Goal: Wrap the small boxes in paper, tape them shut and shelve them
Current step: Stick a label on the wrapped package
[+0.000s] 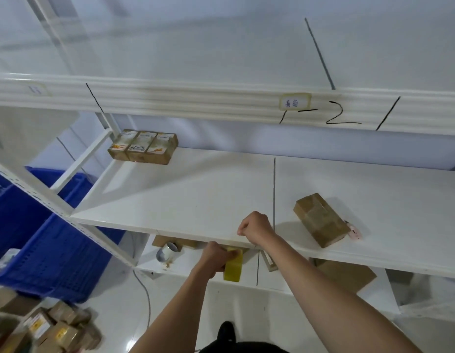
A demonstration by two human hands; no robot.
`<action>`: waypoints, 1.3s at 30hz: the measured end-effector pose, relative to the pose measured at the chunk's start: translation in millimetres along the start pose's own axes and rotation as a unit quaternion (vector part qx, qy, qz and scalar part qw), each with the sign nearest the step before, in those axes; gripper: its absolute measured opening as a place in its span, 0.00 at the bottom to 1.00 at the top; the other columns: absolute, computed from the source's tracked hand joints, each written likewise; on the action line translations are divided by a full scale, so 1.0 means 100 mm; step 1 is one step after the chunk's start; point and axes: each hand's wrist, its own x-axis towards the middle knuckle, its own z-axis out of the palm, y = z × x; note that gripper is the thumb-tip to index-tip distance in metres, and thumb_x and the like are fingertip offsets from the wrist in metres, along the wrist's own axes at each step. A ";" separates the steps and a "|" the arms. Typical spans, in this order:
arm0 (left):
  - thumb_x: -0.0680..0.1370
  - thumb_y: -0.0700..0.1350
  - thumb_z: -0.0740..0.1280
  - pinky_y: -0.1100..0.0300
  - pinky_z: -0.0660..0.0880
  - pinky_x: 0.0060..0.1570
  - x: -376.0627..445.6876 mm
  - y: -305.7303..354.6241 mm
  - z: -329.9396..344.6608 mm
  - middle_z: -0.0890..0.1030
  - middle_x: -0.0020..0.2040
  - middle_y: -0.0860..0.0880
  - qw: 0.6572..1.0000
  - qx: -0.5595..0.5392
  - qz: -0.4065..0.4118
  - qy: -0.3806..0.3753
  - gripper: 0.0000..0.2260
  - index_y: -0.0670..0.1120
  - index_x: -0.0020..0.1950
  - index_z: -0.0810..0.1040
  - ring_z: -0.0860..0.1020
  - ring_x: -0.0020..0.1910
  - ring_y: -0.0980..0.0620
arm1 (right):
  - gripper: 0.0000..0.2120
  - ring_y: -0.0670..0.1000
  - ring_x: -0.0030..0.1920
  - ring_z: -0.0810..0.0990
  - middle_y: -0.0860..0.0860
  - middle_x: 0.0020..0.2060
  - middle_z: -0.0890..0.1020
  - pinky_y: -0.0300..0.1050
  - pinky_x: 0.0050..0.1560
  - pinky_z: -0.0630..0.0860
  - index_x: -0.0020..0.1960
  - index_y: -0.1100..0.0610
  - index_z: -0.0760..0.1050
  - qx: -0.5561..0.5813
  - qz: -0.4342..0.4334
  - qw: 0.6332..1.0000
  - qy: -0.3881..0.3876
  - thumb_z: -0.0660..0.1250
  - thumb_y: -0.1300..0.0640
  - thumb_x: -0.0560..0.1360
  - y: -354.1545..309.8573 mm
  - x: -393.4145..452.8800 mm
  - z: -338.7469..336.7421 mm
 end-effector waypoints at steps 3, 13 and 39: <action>0.74 0.46 0.75 0.54 0.84 0.42 0.08 0.00 -0.05 0.83 0.40 0.44 1.000 0.004 -0.012 -0.014 0.08 0.43 0.44 0.79 0.84 0.41 0.45 | 0.05 0.52 0.49 0.85 0.54 0.45 0.87 0.41 0.55 0.79 0.44 0.61 0.86 -0.010 0.004 1.000 0.011 0.72 0.67 0.74 -0.01 0.11 0.10; 0.76 0.44 0.73 0.51 0.84 0.46 0.38 -0.07 -0.19 0.85 0.44 0.44 0.997 -0.019 -0.019 -0.071 0.04 0.44 0.49 0.82 0.85 0.41 0.47 | 0.07 0.53 0.49 0.84 0.56 0.47 0.86 0.37 0.49 0.76 0.46 0.64 0.85 -0.030 0.001 0.999 0.023 0.68 0.70 0.74 0.01 0.34 0.34; 0.77 0.60 0.68 0.60 0.79 0.33 0.76 0.22 -0.34 0.78 0.22 0.52 0.978 0.200 0.040 0.039 0.22 0.43 0.35 0.76 0.77 0.22 0.55 | 0.05 0.50 0.41 0.71 0.52 0.42 0.75 0.45 0.40 0.69 0.50 0.62 0.74 -0.124 0.007 0.990 0.072 0.61 0.66 0.77 0.01 0.48 0.47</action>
